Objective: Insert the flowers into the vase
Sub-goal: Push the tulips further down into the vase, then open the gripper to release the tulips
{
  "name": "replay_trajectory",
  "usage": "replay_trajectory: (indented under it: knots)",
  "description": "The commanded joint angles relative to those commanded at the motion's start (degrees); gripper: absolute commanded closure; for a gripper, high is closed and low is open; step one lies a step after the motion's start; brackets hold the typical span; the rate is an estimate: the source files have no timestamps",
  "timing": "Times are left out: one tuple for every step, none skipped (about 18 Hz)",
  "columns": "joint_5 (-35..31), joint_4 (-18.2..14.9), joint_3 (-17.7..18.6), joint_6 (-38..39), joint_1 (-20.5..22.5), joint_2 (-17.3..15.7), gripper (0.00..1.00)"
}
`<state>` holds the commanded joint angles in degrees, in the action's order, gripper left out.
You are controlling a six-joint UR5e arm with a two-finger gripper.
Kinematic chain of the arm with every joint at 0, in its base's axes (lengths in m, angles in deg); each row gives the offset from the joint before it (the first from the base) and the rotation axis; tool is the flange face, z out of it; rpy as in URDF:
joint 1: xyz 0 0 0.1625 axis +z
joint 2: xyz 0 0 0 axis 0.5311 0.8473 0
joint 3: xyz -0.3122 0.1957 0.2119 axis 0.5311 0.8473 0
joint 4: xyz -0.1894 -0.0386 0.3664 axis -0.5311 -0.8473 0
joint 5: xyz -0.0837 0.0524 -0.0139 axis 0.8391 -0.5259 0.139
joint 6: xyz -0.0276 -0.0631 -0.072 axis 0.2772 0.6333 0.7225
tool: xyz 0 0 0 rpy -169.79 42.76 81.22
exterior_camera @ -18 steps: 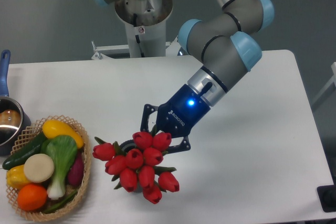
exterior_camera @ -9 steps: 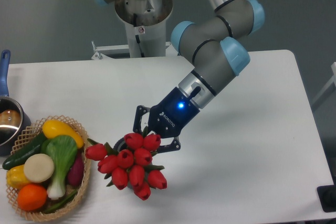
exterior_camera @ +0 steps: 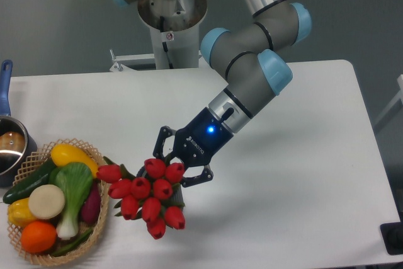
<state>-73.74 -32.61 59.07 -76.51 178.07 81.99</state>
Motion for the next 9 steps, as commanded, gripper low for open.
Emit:
replay_trajectory:
  knots:
    - [-0.09, 0.00, 0.35, 0.00, 0.00, -0.26, 0.29]
    - [-0.09, 0.00, 1.05, 0.00, 0.00, -0.53, 0.22]
    - [-0.27, 0.17, 1.67, -0.09, 0.09, -0.79, 0.16]
    - [-0.27, 0.09, 1.76, 0.00, 0.09, -1.05, 0.13]
    - [-0.27, 0.09, 2.11, 0.00, 0.18, -1.14, 0.10]
    - [-0.36, 0.00, 2.29, 0.00, 0.44, -1.23, 0.08]
    - [-0.44, 0.00, 2.55, 0.00, 0.61, -1.32, 0.06]
    - [-0.45, 0.00, 2.99, 0.00, 0.79, -1.75, 0.02]
    - [-1.05, -0.09, 3.51, 0.00, 1.31, -2.28, 0.01]
